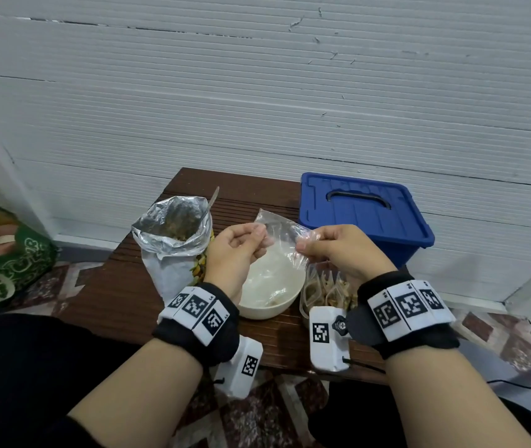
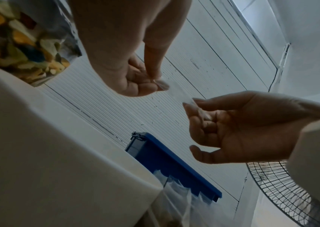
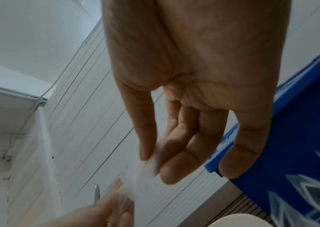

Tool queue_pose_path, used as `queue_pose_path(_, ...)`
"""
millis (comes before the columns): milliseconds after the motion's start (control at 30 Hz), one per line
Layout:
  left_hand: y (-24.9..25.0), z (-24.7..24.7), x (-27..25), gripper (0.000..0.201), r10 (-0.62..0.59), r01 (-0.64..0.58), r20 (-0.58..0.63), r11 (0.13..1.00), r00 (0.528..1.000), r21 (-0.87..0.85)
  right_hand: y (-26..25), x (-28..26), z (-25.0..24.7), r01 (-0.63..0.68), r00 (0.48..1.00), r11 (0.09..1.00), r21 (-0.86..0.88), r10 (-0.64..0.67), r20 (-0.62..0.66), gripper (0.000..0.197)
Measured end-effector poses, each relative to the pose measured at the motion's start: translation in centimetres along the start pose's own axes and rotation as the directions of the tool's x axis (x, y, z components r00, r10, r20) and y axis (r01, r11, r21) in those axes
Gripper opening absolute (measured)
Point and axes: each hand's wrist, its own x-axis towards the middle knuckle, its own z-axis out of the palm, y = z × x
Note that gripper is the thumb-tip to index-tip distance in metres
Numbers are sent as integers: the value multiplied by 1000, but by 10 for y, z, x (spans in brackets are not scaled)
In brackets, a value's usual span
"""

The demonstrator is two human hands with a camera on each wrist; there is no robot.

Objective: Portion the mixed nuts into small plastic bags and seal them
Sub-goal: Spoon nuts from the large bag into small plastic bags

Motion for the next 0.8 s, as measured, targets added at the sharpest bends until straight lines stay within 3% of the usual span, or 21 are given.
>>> queue_pose_path(200,1,-4,-2,20,19,-18,-5,990,1000,143,1,0,-4,8,999,998,-64,-11,-41,18)
queue_pose_path(300,-1,-5,-1,51,83,-88,29,942,996,324,1,0,-3,28,997,990,-136,-38,-65,15)
queue_pose_path(333,-1,-6,-1,63,147,-163,71,886,987,434,1,0,-3,32,997,987,-156,-43,-67,14)
queue_pose_path(400,0,-8,-4,84,268,-371,257,662,928,651,0,-1,-4,36,997,982,-186,-49,-66,10)
queue_pose_path(467,2,-7,-7,95,284,-545,465,405,838,735,-1,-2,-4,35,997,980,-196,-47,-60,9)
queue_pose_path(533,3,-5,-7,97,250,-635,585,244,772,733,-3,-4,-2,38,998,978,-204,-47,-42,10)
queue_pose_path(633,1,-3,-6,88,256,-675,627,206,736,708,-7,-7,1,46,999,976,-214,-50,-16,9)
queue_pose_path(800,0,-3,-4,71,291,-664,600,237,745,709,-10,-9,1,36,999,967,-254,-39,-4,16)
